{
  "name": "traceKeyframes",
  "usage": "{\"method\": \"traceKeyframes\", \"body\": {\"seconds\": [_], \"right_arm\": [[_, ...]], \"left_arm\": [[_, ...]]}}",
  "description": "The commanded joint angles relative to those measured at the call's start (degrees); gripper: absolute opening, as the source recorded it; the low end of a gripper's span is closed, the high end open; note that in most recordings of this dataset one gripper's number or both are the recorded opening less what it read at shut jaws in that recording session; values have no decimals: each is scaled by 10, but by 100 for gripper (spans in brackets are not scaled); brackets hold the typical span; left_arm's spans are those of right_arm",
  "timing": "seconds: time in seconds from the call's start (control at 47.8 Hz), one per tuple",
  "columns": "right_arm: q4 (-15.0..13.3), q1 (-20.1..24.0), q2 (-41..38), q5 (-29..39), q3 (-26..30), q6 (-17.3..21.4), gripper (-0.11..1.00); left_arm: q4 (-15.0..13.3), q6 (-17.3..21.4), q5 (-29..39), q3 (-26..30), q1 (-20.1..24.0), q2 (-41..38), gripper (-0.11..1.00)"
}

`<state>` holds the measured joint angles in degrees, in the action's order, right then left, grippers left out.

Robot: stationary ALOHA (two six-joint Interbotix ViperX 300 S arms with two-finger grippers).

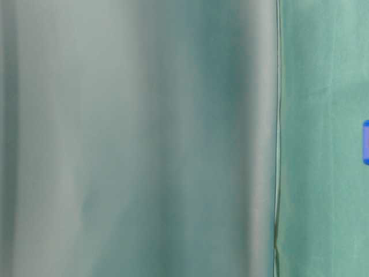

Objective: Handover the blue block to the right arm after grasping it with the left arm, then place it in the designated position.
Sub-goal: 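Move the left gripper open toward the blue cube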

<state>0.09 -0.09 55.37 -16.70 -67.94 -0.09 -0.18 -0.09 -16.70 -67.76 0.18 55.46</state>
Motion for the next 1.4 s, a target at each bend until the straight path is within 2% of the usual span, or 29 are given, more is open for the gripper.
{"method": "traceKeyframes", "body": {"seconds": [0.0, 0.168, 0.628, 0.67, 0.733, 0.9, 0.984, 1.047, 1.131, 1.214, 1.277, 1.382], "right_arm": [[1, -1, -9, 1, 18, 4, 1], [0, 0, -12, 27, 27, 4, 1], [0, -5, -13, 40, 31, 6, 1], [1, -4, -13, 42, 31, 6, 1], [1, -5, -13, 47, 32, 6, 1], [2, -5, -13, 56, 33, 11, 3], [1, -5, -13, 56, 36, 24, 19], [2, -5, -13, 56, 38, 28, 36], [0, -5, -15, 62, 40, 29, 63], [0, -5, -18, 74, 43, 29, 84], [0, -5, -22, 77, 45, 31, 92], [0, -5, -25, 80, 47, 31, 94]], "left_arm": [[0, 1, 8, 15, -4, -13, 2], [0, 4, 9, 15, -4, -11, 2], [4, 14, 15, 17, -4, -14, 4], [4, 15, 14, 17, -3, -14, 8], [4, 15, 11, 18, -4, -13, 22], [4, 14, 11, 20, -4, -11, 69], [4, 12, 15, 20, -4, -11, 89], [4, 11, 17, 20, -4, -11, 98], [4, 11, 17, 21, -4, -11, 100], [3, 11, 16, 22, -4, -10, 100], [3, 11, 16, 23, -4, -11, 100], [4, 11, 17, 23, -4, -10, 100]]}}
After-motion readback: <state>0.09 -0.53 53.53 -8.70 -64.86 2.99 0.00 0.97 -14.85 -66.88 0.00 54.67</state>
